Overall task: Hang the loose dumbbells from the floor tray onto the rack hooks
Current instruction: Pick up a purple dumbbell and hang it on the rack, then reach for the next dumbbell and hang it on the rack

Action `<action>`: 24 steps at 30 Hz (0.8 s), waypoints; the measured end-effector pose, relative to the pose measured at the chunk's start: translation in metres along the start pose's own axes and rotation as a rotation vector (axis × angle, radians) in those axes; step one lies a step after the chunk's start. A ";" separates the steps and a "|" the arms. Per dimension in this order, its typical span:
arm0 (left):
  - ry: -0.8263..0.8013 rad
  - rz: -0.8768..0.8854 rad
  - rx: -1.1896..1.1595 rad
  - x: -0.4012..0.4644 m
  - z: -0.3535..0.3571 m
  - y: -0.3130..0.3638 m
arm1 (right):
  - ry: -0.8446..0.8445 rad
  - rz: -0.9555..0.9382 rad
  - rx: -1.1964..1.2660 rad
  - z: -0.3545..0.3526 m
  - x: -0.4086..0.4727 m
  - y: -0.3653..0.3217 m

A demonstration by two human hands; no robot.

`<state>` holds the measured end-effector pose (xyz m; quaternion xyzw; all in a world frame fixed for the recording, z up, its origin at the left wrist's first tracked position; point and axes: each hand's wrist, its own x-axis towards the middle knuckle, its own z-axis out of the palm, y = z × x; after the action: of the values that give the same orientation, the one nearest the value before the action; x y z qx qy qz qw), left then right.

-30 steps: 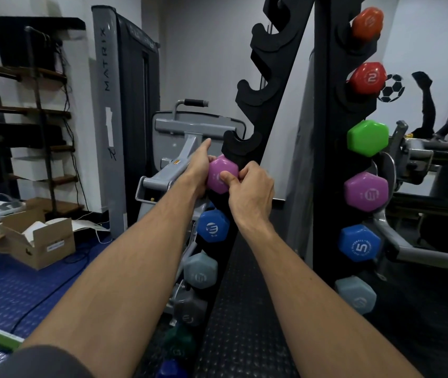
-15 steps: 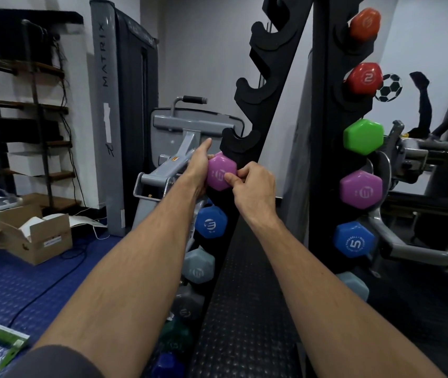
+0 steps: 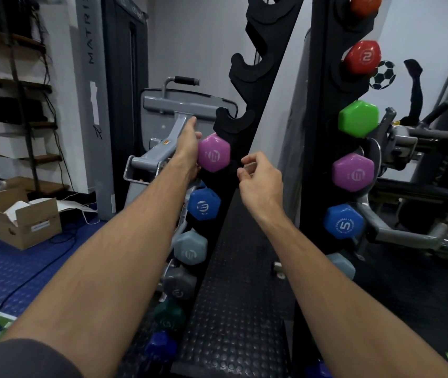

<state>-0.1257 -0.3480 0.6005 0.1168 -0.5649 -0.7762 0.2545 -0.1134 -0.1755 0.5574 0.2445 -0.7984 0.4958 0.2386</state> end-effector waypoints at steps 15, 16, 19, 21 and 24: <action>0.325 0.609 0.279 -0.100 0.001 -0.093 | -0.239 -0.247 0.090 0.000 -0.030 0.022; 0.336 0.619 0.262 -0.110 0.003 -0.101 | -0.232 -0.229 0.089 0.002 -0.035 0.028; 0.367 0.574 0.220 -0.130 -0.001 -0.133 | -0.249 -0.104 0.120 0.009 -0.059 0.054; 0.379 0.563 0.237 -0.142 -0.007 -0.160 | -0.301 -0.018 0.091 0.016 -0.081 0.078; 0.369 0.475 0.333 -0.155 -0.024 -0.206 | -0.405 0.118 0.038 0.027 -0.123 0.122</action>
<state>-0.0384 -0.2377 0.3828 0.1605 -0.6398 -0.5582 0.5033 -0.0995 -0.1332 0.3874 0.2963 -0.8336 0.4645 0.0390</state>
